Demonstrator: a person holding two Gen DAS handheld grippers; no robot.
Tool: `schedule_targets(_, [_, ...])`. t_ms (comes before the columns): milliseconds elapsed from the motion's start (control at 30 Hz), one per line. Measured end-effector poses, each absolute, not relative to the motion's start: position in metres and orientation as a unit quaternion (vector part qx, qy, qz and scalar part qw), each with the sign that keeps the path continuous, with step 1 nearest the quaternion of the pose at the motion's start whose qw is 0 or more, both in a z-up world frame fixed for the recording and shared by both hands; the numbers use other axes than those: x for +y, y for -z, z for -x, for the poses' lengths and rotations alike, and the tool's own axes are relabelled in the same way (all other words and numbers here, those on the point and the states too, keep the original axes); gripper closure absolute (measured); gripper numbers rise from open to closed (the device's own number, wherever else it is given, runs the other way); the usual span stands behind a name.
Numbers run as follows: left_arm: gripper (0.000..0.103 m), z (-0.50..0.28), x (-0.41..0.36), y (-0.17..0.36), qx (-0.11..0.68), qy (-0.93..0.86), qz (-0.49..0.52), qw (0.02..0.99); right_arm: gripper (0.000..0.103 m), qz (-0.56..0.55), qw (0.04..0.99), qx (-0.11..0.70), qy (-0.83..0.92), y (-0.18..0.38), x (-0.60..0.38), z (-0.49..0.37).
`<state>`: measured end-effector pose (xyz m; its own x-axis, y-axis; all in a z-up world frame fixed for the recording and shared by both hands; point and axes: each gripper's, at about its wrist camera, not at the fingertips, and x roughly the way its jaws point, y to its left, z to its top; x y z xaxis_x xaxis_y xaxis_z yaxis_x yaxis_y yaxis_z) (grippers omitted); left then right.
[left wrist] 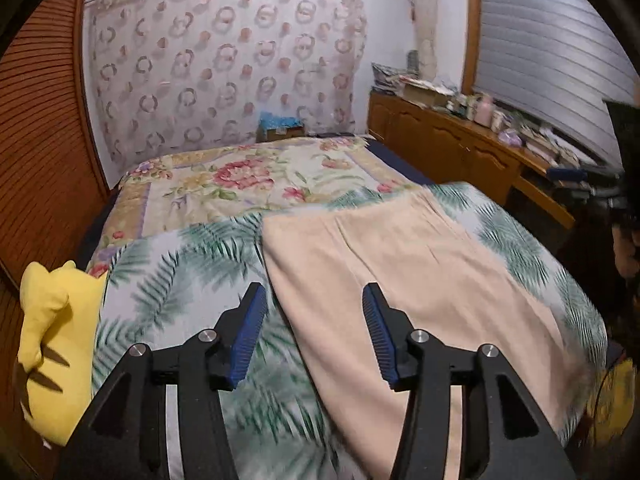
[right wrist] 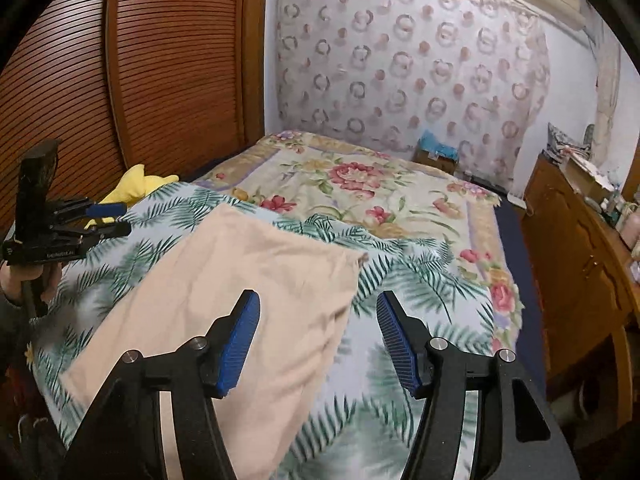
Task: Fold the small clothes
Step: 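Lay the shirt flat on the palm-leaf cover and open both grippers, then grasp the shirt's hem with the left gripper while the right gripper grasps beside it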
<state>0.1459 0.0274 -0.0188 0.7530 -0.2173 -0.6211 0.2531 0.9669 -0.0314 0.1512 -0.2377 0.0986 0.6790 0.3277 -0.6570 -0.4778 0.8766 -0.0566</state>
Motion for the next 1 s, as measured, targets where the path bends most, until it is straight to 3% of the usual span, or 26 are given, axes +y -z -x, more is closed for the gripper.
schedule_targets(367, [0.052, -0.041, 0.016, 0.067, 0.366, 0.159, -0.002, 0.917, 0.040, 0.095, 0.894, 0.372, -0.229, -0.039, -0.250, -0.066])
schedule_targets(1000, [0.052, -0.001, -0.001, 0.099, 0.403, 0.169, 0.011, 0.899, 0.039, 0.059, 0.872, 0.425, -0.234, 0.020, -0.227, -0.060])
